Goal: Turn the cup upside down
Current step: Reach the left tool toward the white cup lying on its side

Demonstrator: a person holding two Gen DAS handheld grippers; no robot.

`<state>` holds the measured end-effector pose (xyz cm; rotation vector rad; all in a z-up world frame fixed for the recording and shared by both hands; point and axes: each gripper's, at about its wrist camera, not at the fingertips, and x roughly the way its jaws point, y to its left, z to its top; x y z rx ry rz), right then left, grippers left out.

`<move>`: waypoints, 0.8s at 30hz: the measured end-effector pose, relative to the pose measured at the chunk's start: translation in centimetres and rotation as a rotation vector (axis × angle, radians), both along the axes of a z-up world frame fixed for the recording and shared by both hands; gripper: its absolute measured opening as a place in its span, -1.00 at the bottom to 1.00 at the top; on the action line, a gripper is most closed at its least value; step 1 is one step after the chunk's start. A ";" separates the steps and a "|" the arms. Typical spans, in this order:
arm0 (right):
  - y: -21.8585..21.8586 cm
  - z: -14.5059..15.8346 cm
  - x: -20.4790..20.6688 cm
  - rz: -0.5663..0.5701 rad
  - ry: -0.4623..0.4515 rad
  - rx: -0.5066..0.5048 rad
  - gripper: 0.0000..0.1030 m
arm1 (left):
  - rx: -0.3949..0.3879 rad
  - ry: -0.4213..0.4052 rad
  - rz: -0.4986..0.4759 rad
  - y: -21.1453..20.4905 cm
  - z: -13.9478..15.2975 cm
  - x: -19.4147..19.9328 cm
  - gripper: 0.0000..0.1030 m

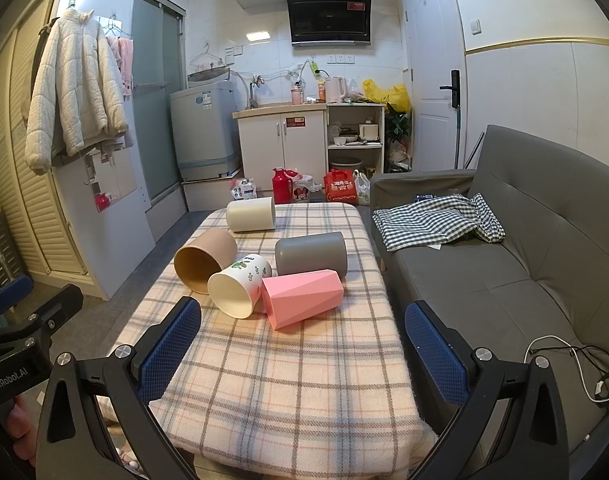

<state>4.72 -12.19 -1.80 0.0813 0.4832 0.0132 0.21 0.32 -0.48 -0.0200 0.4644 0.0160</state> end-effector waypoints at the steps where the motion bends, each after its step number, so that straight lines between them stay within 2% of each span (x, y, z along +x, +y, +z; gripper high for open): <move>1: 0.0 -0.1 -0.3 0.001 0.001 0.001 0.99 | 0.000 -0.001 0.001 0.0 0.0 0.0 1.00; 14: 0.0 -0.3 -0.3 -0.001 0.008 -0.003 0.99 | -0.002 0.003 -0.006 -0.2 -0.1 0.0 1.00; 16: 0.3 -1.1 0.1 0.001 0.015 -0.003 1.00 | -0.002 0.004 -0.007 -0.3 -0.1 0.0 1.00; 24: -0.3 -0.3 1.1 0.022 0.070 0.003 0.99 | 0.001 0.051 -0.026 -0.9 -0.1 1.3 1.00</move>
